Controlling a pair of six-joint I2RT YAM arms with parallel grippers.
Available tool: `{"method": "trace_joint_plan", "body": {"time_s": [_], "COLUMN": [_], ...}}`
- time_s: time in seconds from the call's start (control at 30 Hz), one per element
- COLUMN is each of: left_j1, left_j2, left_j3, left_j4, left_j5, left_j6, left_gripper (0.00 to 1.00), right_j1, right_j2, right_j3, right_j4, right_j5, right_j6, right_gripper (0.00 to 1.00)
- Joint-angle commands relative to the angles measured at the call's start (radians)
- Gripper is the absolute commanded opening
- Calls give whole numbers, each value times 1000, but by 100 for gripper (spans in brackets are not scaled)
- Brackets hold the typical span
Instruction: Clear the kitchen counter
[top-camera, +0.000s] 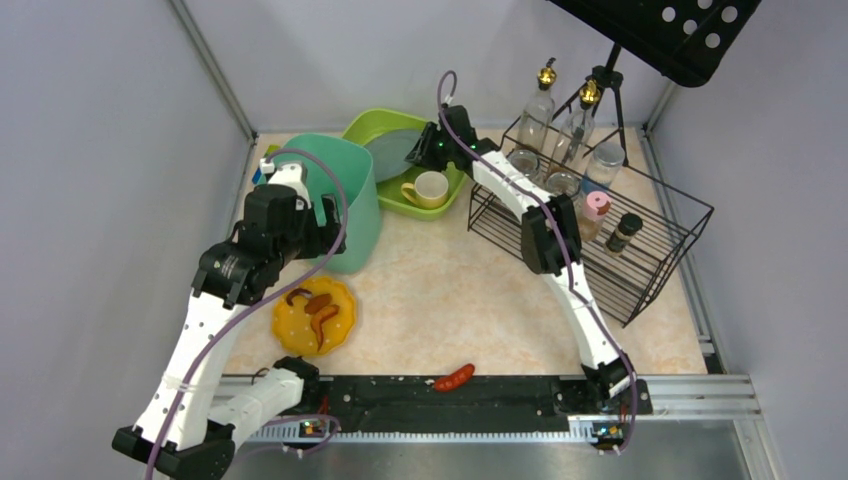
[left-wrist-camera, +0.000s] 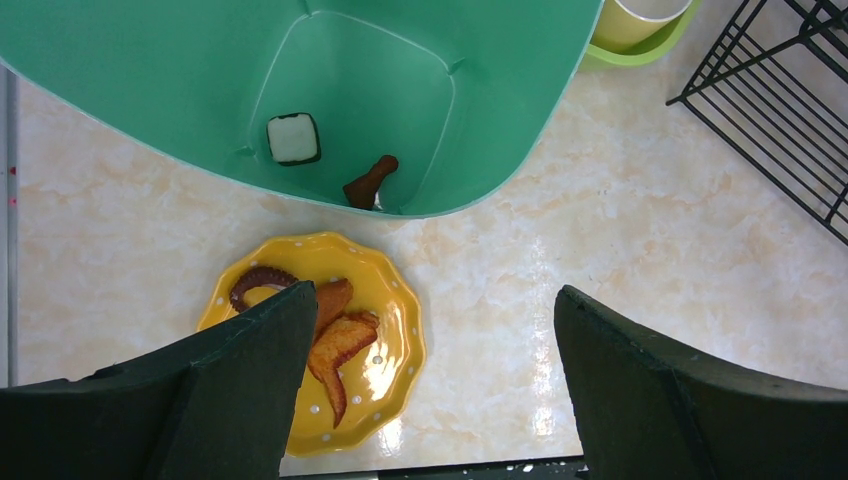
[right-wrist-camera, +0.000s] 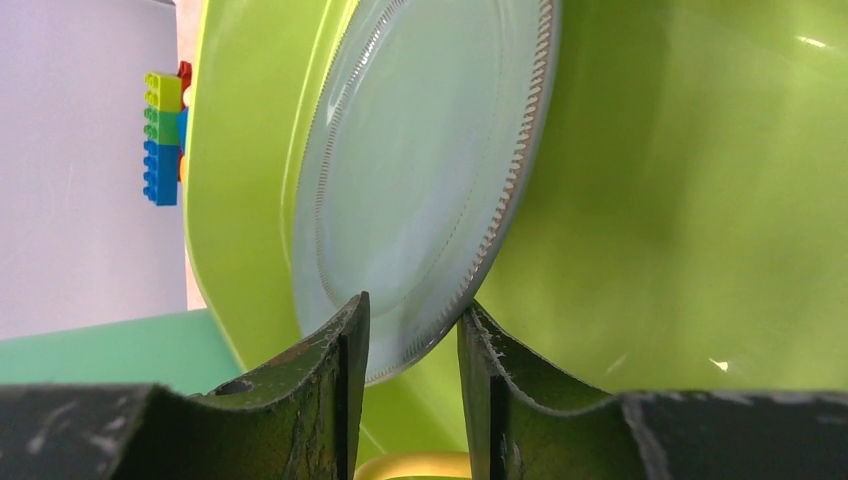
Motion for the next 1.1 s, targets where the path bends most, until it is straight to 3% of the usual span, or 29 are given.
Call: {"method": "trace_joint_plan", "body": {"time_s": [0.0, 0.43, 0.63, 1.07], "left_j1": [0, -1, -2, -1], "left_j2": [-14, -20, -20, -5], "left_j3": [-1, -5, -7, -7], "left_j4": [52, 52, 50, 52], "left_j5": [1, 0, -4, -7], "left_j6": [11, 10, 8, 11], "left_gripper": [93, 93, 93, 93], "right_j1": [4, 1, 2, 1], "right_j2": [-130, -132, -37, 39], "right_j3": [51, 23, 129, 128], "right_j4": [23, -12, -10, 99], "right_j5": [29, 48, 21, -73], "right_j6": [-38, -74, -30, 53], "right_gripper": [37, 38, 38, 38]}}
